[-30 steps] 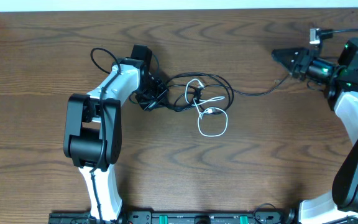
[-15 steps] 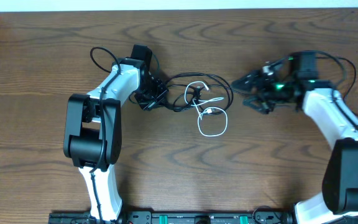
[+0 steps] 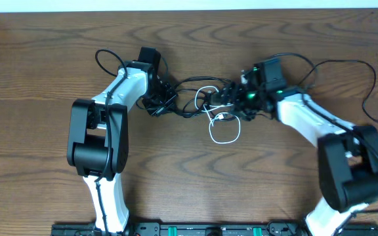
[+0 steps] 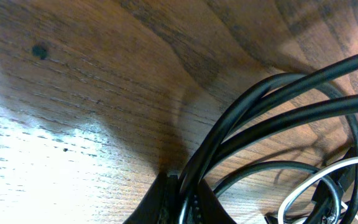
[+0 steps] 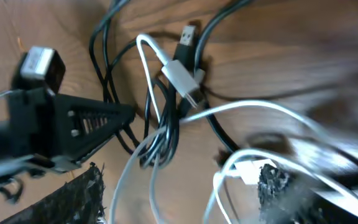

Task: Untangle cables
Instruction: 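Return the right gripper to the coil beside the left gripper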

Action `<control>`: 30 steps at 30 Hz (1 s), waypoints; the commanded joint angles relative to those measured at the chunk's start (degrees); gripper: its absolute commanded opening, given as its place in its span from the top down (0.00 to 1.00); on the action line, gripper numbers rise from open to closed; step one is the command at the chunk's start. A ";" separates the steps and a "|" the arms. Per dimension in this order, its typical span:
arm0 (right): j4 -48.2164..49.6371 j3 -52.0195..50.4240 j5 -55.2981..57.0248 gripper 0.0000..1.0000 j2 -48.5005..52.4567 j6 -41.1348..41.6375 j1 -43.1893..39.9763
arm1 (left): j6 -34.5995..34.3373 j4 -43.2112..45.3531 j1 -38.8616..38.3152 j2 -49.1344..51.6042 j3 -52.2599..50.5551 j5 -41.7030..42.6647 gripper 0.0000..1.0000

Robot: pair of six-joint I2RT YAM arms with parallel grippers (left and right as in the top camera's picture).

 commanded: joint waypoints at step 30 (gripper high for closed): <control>32.48 0.20 -13.51 0.74 6.36 3.19 -0.85 | 0.52 -0.20 0.20 0.74 -0.04 -2.25 0.91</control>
